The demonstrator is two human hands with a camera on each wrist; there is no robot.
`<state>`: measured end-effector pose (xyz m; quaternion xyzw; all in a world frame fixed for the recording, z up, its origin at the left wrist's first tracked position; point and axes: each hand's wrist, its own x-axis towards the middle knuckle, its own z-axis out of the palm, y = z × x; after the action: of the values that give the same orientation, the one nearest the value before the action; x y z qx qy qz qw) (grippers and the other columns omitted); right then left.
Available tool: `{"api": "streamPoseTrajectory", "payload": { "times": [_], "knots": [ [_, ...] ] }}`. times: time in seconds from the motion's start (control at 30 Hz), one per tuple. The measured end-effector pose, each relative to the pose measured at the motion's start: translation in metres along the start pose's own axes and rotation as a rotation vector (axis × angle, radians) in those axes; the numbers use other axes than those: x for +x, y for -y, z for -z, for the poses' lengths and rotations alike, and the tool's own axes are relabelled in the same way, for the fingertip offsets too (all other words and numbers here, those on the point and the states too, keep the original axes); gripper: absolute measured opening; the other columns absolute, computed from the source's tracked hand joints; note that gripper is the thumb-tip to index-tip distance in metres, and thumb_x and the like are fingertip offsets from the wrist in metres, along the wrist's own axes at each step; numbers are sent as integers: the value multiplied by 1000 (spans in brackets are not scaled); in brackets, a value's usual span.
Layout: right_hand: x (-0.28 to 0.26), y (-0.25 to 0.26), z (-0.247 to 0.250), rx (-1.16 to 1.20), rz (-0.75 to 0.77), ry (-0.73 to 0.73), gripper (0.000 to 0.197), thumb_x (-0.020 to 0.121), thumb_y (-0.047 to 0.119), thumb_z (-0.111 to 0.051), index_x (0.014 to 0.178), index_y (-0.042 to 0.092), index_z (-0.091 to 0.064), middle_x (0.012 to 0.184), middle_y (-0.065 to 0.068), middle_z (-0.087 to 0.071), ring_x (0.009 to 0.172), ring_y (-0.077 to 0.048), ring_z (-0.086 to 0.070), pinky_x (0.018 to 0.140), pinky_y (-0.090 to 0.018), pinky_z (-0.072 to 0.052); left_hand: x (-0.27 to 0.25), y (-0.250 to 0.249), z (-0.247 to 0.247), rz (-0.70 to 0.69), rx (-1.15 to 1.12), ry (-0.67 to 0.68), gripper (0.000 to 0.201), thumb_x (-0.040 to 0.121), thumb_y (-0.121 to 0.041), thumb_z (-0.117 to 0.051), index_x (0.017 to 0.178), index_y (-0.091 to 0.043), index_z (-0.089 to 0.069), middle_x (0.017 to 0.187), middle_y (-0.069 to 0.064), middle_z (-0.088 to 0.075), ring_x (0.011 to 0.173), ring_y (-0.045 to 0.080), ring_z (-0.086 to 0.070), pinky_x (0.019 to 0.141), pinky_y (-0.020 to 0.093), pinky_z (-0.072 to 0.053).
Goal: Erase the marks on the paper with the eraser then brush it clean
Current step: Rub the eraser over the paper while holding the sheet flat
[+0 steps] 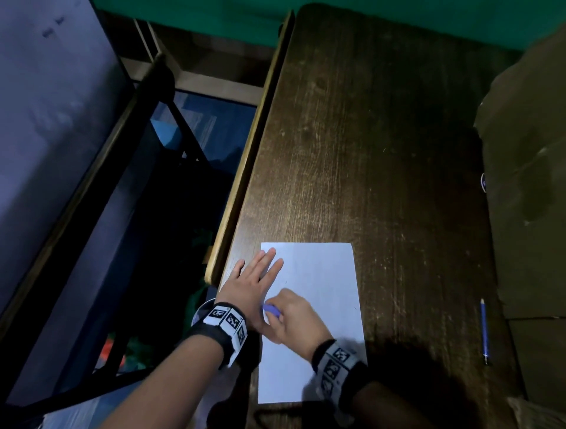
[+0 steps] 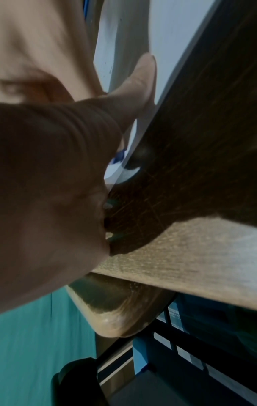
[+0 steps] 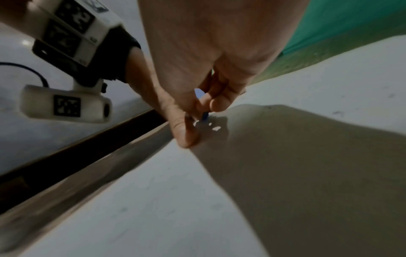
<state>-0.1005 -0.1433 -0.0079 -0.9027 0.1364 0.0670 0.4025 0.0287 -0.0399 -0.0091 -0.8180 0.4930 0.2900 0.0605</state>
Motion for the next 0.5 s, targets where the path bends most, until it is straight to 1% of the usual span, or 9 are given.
{"api": "streamPoseTrajectory", "payload": {
  "times": [0.03, 0.1, 0.17, 0.2, 0.27, 0.33, 0.37, 0.4, 0.5],
  "knots": [
    [7, -6, 8, -10, 2, -26, 15, 93, 23, -53, 90, 18, -67, 86, 2, -54, 76, -17, -57, 76, -39, -51, -1, 0, 1, 1, -6, 12, 150, 58, -86, -68, 155, -24, 30, 155, -2, 46, 148, 18, 35, 124, 48, 13],
    [22, -19, 19, -6, -94, -208, 12, 93, 24, -57, 94, 21, -69, 87, 5, -55, 75, -14, -59, 75, -35, -53, -1, 1, 3, -1, -16, 22, 156, 51, -92, -67, 156, -25, 27, 158, -3, 43, 147, 16, 37, 124, 49, 13],
    [27, -27, 17, 3, -170, -357, 11, 93, 26, -58, 96, 24, -68, 87, 7, -54, 73, -12, -58, 72, -34, -54, -2, 1, 4, -7, -25, 25, 156, 51, -92, -67, 157, -26, 26, 159, -3, 42, 147, 16, 37, 123, 48, 14],
    [23, -24, 7, 2, -164, -352, 11, 93, 26, -57, 96, 24, -67, 86, 7, -53, 72, -12, -58, 71, -34, -54, -2, 0, 4, -7, -28, 26, 155, 52, -91, -68, 157, -26, 27, 158, -3, 43, 147, 16, 37, 123, 48, 14],
    [5, -8, -11, 1, -85, -211, 12, 93, 29, -53, 94, 25, -65, 85, 6, -51, 73, -12, -56, 72, -34, -53, -2, 0, 2, -1, -18, 10, 150, 59, -85, -69, 155, -24, 29, 155, -3, 46, 148, 17, 35, 123, 47, 14],
    [-6, 0, -9, -1, -9, -37, 15, 93, 28, -51, 90, 22, -64, 85, 4, -50, 75, -13, -55, 73, -35, -51, -2, 1, 1, 2, -18, -6, 147, 63, -81, -69, 155, -24, 29, 154, -3, 47, 149, 18, 34, 123, 47, 14],
    [0, -4, -1, -9, -5, -39, 15, 93, 26, -52, 88, 20, -65, 84, 3, -51, 74, -14, -55, 73, -35, -50, -2, 1, 1, -1, -23, -2, 149, 60, -84, -69, 156, -24, 28, 156, -3, 45, 149, 18, 34, 123, 47, 14],
    [10, -10, 7, -18, -40, -98, 14, 93, 25, -54, 89, 20, -66, 84, 3, -53, 74, -14, -56, 73, -33, -51, -2, 1, 2, -5, -27, 10, 153, 56, -88, -69, 157, -24, 27, 158, -3, 43, 148, 17, 35, 123, 48, 14],
    [30, -25, 20, -23, -166, -374, 12, 92, 24, -59, 98, 21, -70, 88, 4, -57, 77, -13, -60, 74, -29, -52, -2, 1, 4, -17, -25, 21, 156, 51, -92, -68, 158, -25, 25, 160, -3, 40, 147, 17, 36, 123, 49, 13]
  ]
}}
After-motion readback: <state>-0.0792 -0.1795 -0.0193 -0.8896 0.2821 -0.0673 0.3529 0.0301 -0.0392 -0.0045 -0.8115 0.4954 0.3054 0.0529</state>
